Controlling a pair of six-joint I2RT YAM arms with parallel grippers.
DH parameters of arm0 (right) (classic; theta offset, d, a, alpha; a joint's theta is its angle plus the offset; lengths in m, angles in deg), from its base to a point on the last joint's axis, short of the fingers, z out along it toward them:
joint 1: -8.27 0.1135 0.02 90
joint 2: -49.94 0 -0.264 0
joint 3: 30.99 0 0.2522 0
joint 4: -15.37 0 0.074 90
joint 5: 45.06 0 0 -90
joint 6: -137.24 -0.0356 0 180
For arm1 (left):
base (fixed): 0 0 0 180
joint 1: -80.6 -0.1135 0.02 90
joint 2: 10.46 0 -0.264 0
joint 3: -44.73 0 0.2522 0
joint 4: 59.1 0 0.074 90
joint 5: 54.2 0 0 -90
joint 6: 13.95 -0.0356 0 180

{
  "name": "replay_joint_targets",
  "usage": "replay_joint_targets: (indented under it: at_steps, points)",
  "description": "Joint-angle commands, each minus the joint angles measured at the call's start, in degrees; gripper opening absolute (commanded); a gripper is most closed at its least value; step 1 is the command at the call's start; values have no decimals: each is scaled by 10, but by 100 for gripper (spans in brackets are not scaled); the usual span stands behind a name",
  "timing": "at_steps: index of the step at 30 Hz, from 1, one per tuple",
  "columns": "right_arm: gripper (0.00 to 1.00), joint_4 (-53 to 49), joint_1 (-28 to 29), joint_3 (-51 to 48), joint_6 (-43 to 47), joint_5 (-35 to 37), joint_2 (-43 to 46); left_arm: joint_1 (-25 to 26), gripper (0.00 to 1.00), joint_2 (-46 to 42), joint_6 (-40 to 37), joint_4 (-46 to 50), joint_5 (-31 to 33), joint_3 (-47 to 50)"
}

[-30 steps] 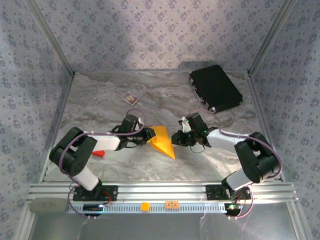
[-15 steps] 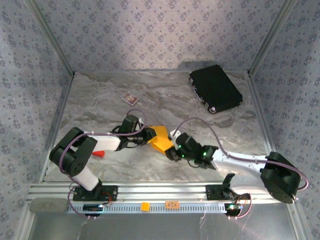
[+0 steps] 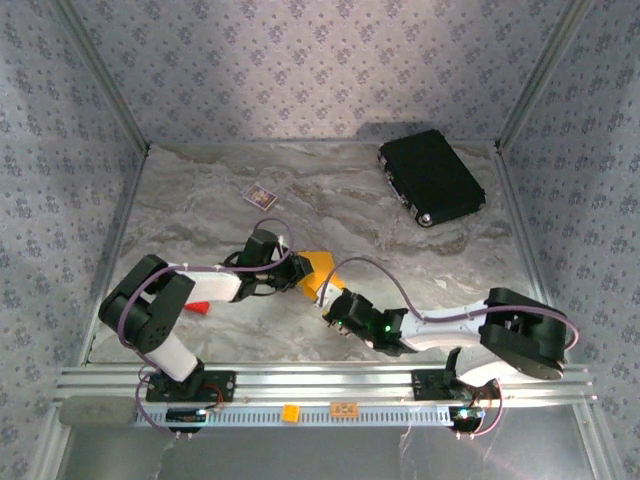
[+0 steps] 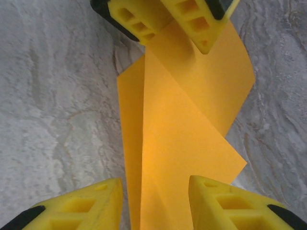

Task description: Fold a paper plane with a square sheet of paper (pick it up from the middle)

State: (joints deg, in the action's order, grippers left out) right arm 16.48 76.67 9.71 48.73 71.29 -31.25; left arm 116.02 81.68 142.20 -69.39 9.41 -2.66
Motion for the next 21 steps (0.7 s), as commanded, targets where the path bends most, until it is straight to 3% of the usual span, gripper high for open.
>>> replay_joint_targets:
  at_steps: [1,11,21]
  points:
    - [42,23,3,15,28,44,-20,4,21,-19,6,-17,-12,-12]
    - [40,32,4,22,16,64,-60,8,21,-19,2,-12,-13,-19]
    - [29,38,-3,18,-8,63,-64,11,20,-20,0,-9,-10,-22]
